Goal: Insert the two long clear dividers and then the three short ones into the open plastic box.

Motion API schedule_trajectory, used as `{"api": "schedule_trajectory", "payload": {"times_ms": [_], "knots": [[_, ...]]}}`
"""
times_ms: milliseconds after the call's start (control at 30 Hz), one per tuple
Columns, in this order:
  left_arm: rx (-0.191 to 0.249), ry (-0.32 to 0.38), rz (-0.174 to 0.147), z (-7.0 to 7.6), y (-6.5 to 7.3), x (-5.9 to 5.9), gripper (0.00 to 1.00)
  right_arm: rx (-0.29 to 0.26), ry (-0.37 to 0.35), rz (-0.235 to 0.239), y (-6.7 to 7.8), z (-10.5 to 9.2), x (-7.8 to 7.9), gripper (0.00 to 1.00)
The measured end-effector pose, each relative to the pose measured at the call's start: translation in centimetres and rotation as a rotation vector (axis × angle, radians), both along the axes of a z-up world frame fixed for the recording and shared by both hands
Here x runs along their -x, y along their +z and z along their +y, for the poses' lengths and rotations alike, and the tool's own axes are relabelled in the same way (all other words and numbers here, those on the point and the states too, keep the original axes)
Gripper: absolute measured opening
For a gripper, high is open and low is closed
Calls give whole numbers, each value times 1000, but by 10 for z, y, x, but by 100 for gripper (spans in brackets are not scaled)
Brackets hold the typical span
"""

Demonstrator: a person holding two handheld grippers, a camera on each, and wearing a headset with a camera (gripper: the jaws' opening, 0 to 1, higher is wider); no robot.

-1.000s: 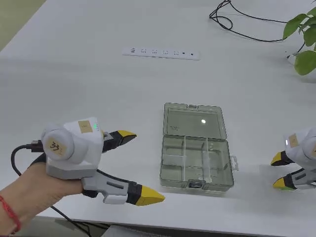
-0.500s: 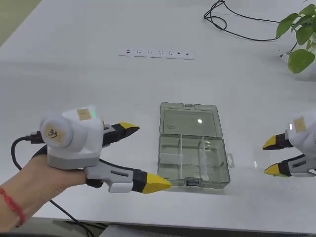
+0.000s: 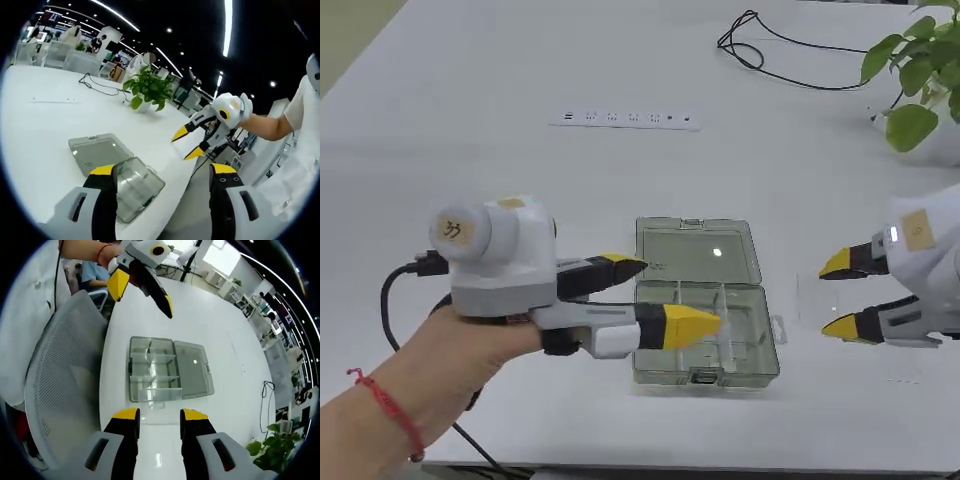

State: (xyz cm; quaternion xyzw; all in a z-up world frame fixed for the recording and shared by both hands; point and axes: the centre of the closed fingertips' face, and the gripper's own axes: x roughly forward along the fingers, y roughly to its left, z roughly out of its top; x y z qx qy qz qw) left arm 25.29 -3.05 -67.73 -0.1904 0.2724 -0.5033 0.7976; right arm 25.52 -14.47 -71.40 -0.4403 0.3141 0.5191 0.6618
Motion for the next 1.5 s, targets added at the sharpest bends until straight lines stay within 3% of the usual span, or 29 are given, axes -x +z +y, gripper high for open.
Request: {"api": "schedule_trajectory", "payload": {"times_ms": [33, 100, 133, 200, 300, 333, 433, 500, 733, 1133, 1500], "knots": [[16, 2, 19, -3, 1, 0, 74, -2, 4, -7, 3, 4, 1, 33], [25, -9, 26, -8, 3, 2, 70, -2, 11, -14, 7, 9, 4, 33], [40, -9, 59, -13, 4, 3, 67, -5, 13, -19, 10, 12, 5, 33], [56, -17, 76, -18, 5, 5, 62, -12, 14, -23, 15, 19, 7, 33], [91, -21, 139, -25, 5, 8, 56, -17, 19, -32, 20, 26, 10, 33], [98, -21, 174, -28, 4, 10, 54, -21, 21, -34, 22, 30, 12, 33], [105, -37, 187, -35, 3, 15, 46, -22, 31, -39, 24, 36, 14, 33], [128, -46, 225, -41, 3, 17, 43, -27, 32, -43, 28, 41, 17, 33], [156, -49, 292, -53, 0, 22, 30, -28, 44, -44, 32, 52, 25, 33], [162, -75, 314, -60, -3, 29, 9, -37, 47, -40, 37, 59, 32, 33], [158, -88, 312, -61, -4, 33, 0, -18, 59, -46, 35, 58, 35, 33]]}}
